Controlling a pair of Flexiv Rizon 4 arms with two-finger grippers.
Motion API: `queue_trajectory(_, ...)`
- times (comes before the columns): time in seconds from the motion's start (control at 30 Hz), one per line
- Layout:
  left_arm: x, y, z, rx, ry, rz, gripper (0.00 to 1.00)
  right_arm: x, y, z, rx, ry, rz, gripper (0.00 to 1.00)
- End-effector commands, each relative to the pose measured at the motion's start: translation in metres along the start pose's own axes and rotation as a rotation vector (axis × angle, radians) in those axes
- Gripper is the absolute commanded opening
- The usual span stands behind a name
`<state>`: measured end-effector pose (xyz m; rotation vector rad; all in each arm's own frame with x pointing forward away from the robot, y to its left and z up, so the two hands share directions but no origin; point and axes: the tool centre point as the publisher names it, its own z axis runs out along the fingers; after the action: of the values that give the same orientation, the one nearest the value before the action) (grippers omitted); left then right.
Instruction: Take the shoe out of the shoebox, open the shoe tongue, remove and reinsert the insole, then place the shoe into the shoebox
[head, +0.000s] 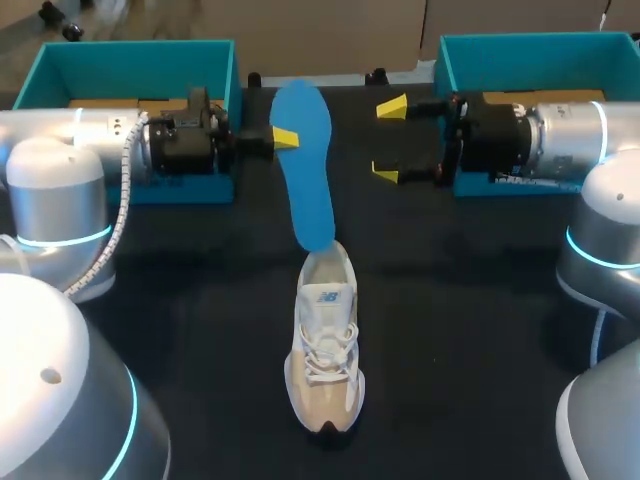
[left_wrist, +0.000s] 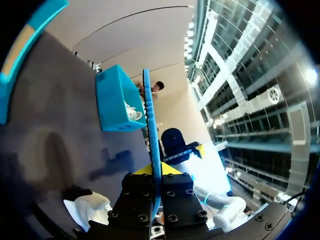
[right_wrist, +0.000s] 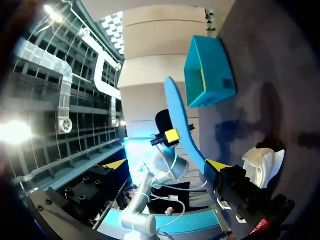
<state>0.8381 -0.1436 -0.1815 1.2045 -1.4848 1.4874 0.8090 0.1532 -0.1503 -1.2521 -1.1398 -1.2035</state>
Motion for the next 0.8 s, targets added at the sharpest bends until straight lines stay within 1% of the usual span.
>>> queue_trajectory(0.03,0.018,0.009,-0.008,0.123,-0.013,0.357,0.0,0.0,0.0,0.002,0.0,-0.001,0.0,1.0)
queue_trajectory(0.1,0.022,0.01,-0.011,0.161,-0.004,0.475,0.0,0.0,0.0,0.002,0.0,-0.001,0.0,1.0)
queue_trajectory(0.17,0.025,0.01,-0.015,0.175,0.027,0.601,0.0,0.0,0.0,0.002,0.0,-0.001,0.0,1.0)
queue_trajectory(0.23,0.027,0.012,-0.02,0.15,0.06,0.72,0.0,0.0,0.0,0.002,0.0,-0.001,0.0,1.0)
queue_trajectory(0.37,0.031,0.011,-0.026,0.147,0.102,0.906,0.0,0.0,0.0,0.002,0.0,-0.001,0.0,1.0)
queue_trajectory(0.47,0.035,0.009,-0.029,0.158,0.165,1.09,0.0,0.0,0.0,0.002,0.0,-0.001,0.0,1.0)
queue_trajectory(0.5,0.036,0.007,-0.03,0.146,0.196,1.151,0.0,0.0,0.0,0.002,0.0,-0.001,0.0,1.0)
queue_trajectory(0.53,0.038,0.001,-0.029,0.126,0.196,1.143,0.0,0.0,0.0,0.002,0.0,-0.001,0.0,1.0)
queue_trajectory(0.8,0.038,0.001,-0.029,0.126,0.196,1.143,0.0,0.0,0.0,0.002,0.0,-0.001,0.0,1.0)
